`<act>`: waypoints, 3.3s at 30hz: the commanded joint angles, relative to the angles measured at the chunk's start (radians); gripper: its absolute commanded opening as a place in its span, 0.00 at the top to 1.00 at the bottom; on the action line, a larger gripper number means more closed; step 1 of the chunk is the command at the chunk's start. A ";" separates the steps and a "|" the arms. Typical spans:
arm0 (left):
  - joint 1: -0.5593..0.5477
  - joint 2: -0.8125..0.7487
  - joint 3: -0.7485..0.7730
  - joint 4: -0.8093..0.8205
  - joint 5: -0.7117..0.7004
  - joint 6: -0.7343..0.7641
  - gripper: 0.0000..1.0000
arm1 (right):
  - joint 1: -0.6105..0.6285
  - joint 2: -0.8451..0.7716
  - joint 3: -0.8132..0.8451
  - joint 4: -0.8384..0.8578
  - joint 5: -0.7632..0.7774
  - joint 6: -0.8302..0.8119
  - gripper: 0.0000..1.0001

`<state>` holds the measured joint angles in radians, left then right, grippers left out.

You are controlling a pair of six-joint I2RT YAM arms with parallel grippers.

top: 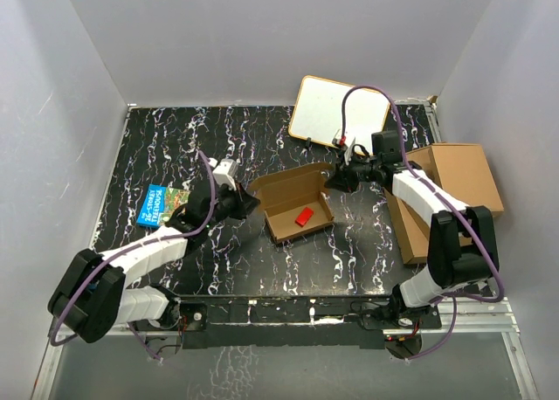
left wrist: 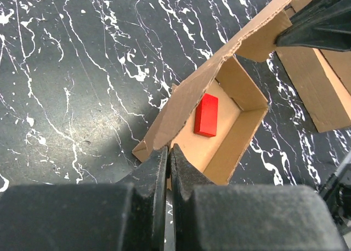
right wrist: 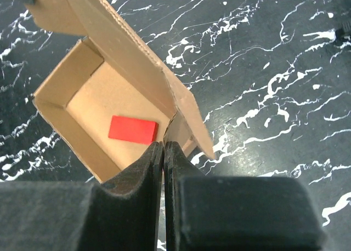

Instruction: Fold the paper box

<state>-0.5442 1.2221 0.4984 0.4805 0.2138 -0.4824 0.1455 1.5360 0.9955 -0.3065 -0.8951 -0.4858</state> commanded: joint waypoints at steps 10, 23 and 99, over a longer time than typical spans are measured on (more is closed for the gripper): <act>-0.149 0.040 0.117 -0.007 -0.448 -0.002 1.00 | 0.091 -0.135 -0.142 0.307 0.142 0.332 0.92; -0.235 0.107 0.140 -0.005 -0.619 -0.004 1.00 | 0.128 -0.193 -0.251 0.451 0.267 0.551 0.92; -0.360 0.234 0.051 0.197 -0.809 -0.020 1.00 | 0.170 -0.248 -0.432 0.659 0.424 0.605 0.90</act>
<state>-0.8795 1.4914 0.5732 0.7174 -0.6350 -0.4644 0.3023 1.3258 0.5735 0.3374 -0.4339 0.1257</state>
